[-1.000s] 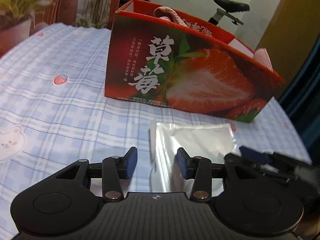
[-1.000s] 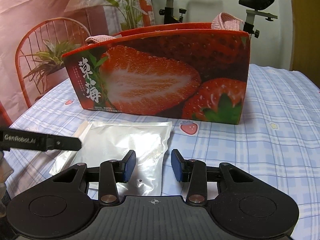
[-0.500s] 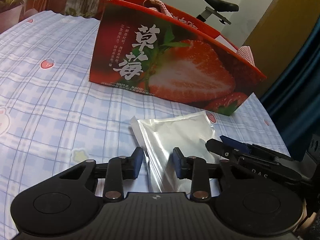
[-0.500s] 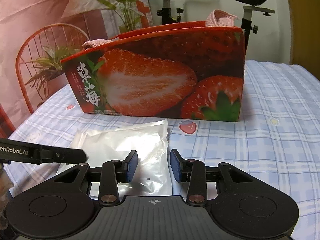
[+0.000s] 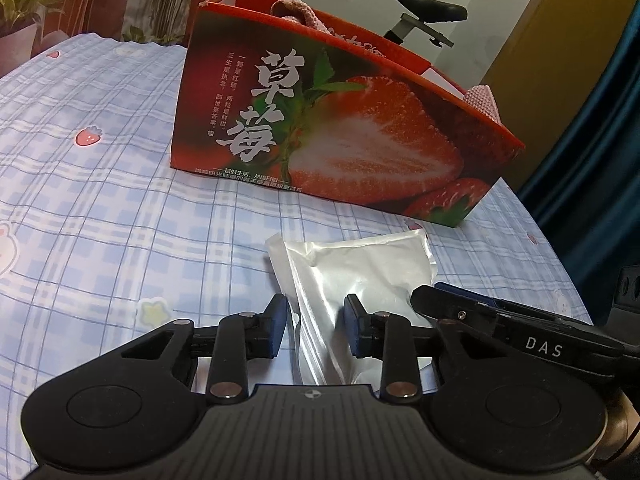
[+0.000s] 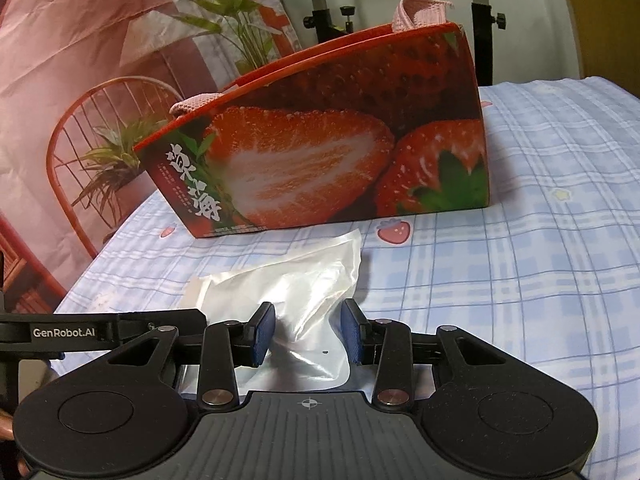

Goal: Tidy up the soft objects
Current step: 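Lower both tools onto the white plastic packet and close them on it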

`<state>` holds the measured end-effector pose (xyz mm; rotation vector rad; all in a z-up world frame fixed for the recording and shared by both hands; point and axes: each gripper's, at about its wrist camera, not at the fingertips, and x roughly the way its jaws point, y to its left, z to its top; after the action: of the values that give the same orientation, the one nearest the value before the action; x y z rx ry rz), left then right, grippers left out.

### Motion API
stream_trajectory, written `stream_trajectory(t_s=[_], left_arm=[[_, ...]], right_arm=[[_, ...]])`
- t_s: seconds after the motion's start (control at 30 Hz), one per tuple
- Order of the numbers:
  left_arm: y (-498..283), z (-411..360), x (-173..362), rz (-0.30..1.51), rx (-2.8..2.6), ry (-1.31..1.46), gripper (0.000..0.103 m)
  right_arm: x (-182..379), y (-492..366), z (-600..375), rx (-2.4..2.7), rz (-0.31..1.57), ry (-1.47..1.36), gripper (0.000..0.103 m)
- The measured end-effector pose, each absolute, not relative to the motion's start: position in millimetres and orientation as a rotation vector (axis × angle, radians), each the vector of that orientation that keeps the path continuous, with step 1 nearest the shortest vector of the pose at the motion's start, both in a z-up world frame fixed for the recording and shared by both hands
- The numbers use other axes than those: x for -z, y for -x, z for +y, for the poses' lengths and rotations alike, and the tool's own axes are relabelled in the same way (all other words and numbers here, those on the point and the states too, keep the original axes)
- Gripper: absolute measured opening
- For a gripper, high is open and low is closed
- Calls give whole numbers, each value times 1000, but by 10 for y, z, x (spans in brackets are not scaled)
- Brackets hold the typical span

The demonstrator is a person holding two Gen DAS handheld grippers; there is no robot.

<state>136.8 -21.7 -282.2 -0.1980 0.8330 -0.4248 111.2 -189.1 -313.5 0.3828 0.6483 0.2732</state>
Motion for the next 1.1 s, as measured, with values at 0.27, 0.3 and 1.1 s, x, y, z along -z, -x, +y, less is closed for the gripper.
stream_trajectory(t_s=[0.27,0.3,1.1], left_arm=[[-1325,-226,2778,816,412,168,28],[-1316,-217,2767,811,414,169,25],[-1298,-129,2791,829,358,146,11]], right_arm=[[3092,-1065,-1794,-240,648,-321,21],[3086,-1059,-1780,-240,646,-315,20],[3076,-989,-1710,-236,666,-243,17]])
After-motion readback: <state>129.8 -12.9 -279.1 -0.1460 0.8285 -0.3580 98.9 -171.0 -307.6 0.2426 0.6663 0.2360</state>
